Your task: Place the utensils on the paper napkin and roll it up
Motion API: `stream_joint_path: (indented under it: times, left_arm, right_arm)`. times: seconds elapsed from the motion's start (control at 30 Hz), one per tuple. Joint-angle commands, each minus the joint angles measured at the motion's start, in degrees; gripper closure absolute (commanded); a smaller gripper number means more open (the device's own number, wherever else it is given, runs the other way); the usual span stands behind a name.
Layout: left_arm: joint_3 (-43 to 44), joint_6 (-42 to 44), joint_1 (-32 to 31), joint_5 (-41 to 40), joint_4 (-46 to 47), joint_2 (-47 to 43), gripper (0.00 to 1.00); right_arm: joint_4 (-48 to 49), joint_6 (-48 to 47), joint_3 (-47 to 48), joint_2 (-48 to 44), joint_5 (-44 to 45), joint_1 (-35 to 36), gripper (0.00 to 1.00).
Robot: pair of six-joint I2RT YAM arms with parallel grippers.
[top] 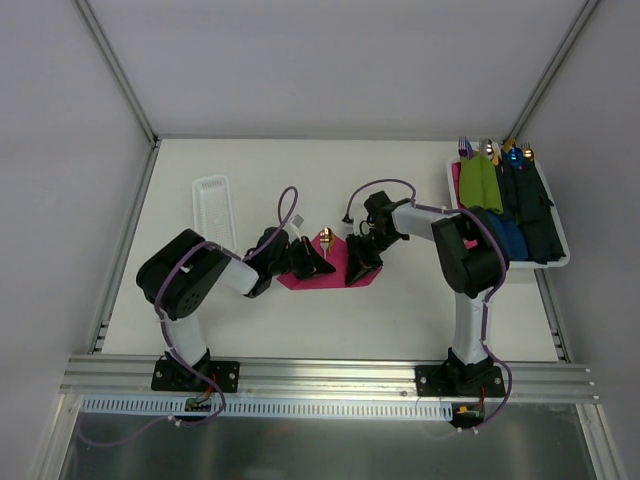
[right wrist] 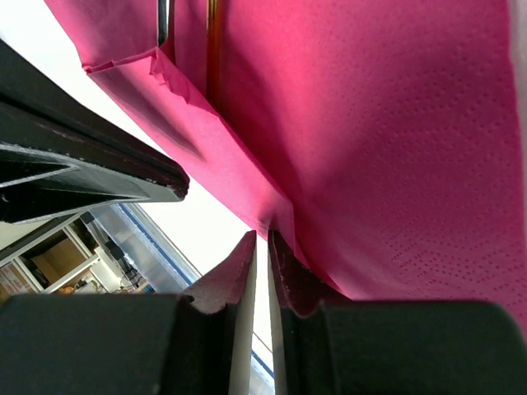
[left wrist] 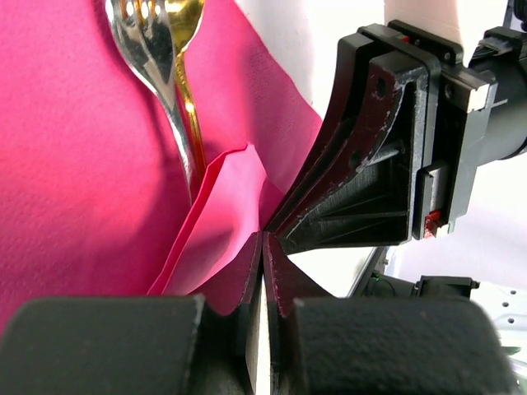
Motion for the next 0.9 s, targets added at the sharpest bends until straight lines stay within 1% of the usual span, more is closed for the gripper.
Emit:
stream_joint_path:
  times: [0.0, 0.2, 0.37, 0.6, 0.7, 0.87]
  left_arm:
    - [-0.45, -0.16, 0.13, 1.76, 6.42, 1.50, 1.00]
    - [-1.07, -1.21, 1.09, 2.90, 11.60, 5.45, 1.00]
    - [-4.05, -4.38, 3.38, 4.83, 21.52, 10.02, 1.00]
    - [-4.32, -4.82, 3.47, 5.01, 24.00, 12.57, 1.00]
    - [-4.14, -5.08, 3.56, 4.93, 24.09, 13.45, 1.00]
    - [-4.06, -5.00, 3.47, 4.23, 22.08, 13.98, 1.00]
  right_arm:
    - [-1.40, -2.32, 1.11, 1.46, 4.10, 0.22, 0.86]
    - [-1.49, -2.50, 1.20, 1.55, 4.19, 0.22, 0.86]
    - [-1.66, -2.67, 1.20, 1.72, 4.71, 0.31, 0.87]
    - [-1.92, -3.11, 1.38, 1.11, 4.98, 0.22, 0.85]
    - [-1.92, -3.20, 1.64, -0.29, 4.28, 0.22, 0.83]
    - [-4.29, -3.90, 4.01, -4.33, 4.01, 0.04, 0.70]
